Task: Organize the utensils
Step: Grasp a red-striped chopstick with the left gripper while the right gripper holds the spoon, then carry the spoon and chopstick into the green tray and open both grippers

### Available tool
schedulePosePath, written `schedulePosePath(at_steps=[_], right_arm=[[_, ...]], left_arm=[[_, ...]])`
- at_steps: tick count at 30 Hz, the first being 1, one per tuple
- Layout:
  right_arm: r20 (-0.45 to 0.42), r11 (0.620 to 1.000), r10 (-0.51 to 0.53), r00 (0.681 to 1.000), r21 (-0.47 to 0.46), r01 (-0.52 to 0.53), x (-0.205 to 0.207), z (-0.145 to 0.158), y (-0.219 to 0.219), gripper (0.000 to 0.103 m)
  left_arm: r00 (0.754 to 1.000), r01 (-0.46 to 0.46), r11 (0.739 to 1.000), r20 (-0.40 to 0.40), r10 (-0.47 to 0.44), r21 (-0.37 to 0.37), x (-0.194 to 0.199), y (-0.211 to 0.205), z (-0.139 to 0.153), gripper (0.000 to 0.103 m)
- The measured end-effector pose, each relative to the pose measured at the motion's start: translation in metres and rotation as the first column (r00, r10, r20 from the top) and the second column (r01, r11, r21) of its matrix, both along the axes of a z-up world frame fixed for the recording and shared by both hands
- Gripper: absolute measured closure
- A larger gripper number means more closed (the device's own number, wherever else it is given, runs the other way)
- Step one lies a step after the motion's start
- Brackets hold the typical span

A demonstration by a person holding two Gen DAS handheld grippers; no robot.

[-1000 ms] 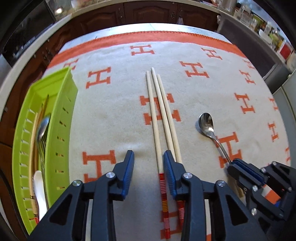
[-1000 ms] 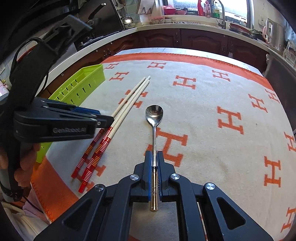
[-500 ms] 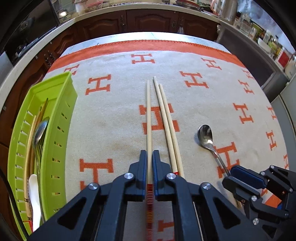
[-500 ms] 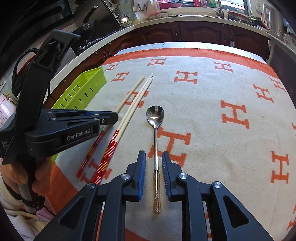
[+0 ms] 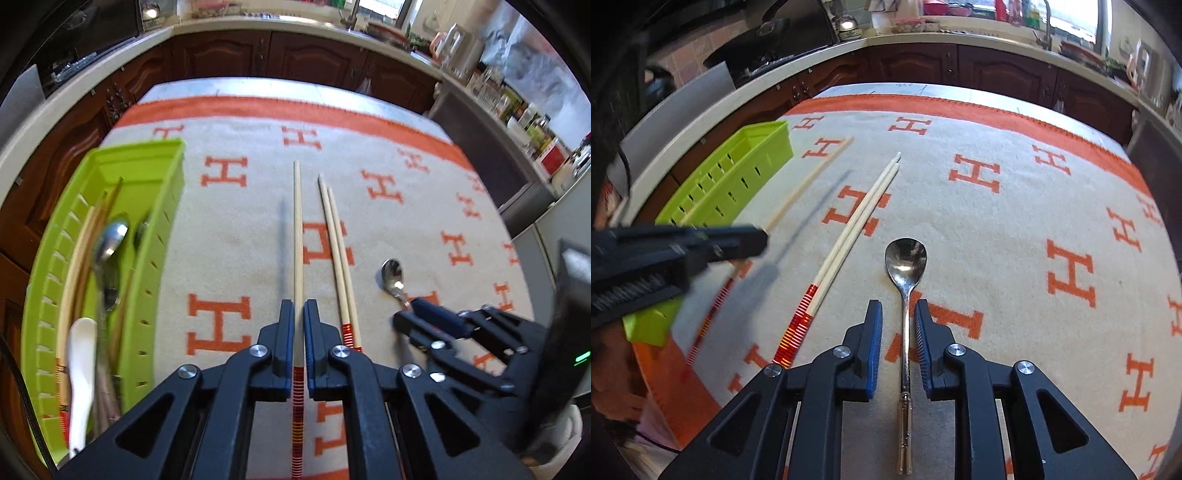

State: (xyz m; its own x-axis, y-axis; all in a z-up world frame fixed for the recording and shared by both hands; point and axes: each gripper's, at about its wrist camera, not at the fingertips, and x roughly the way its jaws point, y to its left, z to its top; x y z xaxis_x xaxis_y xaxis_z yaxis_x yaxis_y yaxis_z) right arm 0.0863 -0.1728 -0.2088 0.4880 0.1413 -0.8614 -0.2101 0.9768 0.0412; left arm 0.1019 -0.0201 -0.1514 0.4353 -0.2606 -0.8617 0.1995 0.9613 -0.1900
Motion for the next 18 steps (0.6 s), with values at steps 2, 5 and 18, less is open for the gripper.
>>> schedulePosePath(at_steps=[2,5,18], right_arm=[[0.012,0.999,0.004,1.000,-0.044,-0.004,-0.002,-0.001,0.005,0.090],[0.014,0.998,-0.009,1.000,-0.063,0.010,-0.002,-0.001,0.005,0.099],[0.011,0.972,-0.055,0.998,0.228,0.051,-0.001,0.062,0.013,0.100]], left_arm=[[1.000,-0.008,1.000,0.016,0.008,-0.011,-0.004,0.006,0.012,0.100],[0.999,-0.019,1.000,0.045,0.020,-0.021,-0.009,0.018,0.031,0.100],[0.983,-0.131,0.990,0.139,0.122,0.057,-0.017,0.129,0.089,0.100]])
